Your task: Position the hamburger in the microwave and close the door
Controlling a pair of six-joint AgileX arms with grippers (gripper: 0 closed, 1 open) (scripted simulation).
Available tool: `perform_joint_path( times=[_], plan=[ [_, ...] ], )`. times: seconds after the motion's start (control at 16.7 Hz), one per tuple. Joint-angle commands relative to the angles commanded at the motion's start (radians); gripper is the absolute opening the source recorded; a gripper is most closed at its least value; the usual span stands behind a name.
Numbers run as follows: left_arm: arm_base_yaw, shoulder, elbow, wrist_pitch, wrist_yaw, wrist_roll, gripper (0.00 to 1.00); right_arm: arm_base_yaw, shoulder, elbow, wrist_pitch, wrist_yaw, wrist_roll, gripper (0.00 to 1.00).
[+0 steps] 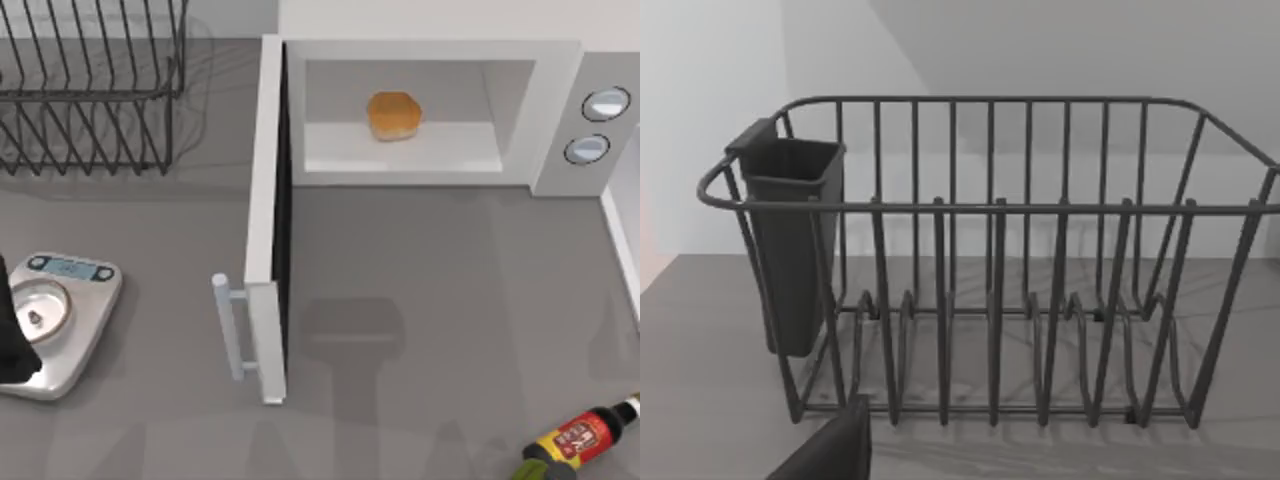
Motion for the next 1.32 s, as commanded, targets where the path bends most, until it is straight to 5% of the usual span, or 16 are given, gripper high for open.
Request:
perform_joint_path(
  times=[0.06,0.84,1.32],
  plan=[
    [0.0,0.0,0.0,0.0,0.0,0.0,1.0,0.0,0.0,0.0,0.0,0.0,0.0,1.0],
    [0.0,0.0,0.0,0.0,0.0,0.0,0.02,0.0,0.0,0.0,0.0,0.0,0.0,1.0],
    [0.0,0.0,0.0,0.0,0.0,0.0,0.0,0.0,0.0,0.0,0.0,0.0,0.0,1.0]
  ],
)
